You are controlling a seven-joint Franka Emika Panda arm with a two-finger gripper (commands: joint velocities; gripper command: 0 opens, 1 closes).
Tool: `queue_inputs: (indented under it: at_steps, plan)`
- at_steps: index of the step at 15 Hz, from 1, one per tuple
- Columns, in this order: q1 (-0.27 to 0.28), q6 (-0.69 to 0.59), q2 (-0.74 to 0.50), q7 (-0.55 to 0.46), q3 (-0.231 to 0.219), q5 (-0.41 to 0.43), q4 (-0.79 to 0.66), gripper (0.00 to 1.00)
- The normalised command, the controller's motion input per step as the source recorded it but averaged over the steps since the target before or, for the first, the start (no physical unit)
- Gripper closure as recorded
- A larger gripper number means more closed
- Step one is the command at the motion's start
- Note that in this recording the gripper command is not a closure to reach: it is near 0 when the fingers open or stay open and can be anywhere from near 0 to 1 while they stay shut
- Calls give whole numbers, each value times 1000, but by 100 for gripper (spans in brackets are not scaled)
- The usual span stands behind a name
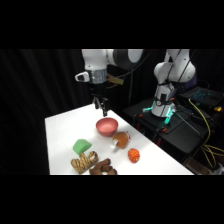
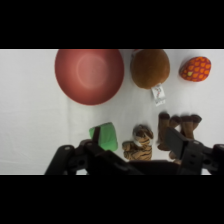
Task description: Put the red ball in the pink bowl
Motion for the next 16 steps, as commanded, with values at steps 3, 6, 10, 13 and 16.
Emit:
queue_inputs:
  at_steps: [3, 6, 10, 13, 16]
  plan:
    - [17, 42, -18, 46, 50, 9, 3, 0]
    - [80, 172, -7, 131, 93, -4, -35, 0]
    - [101, 279, 8, 159, 94, -2, -104, 0]
    - [97, 377, -46, 157, 80, -21, -258, 0]
    - [101, 460, -86, 166, 82, -20, -397, 0]
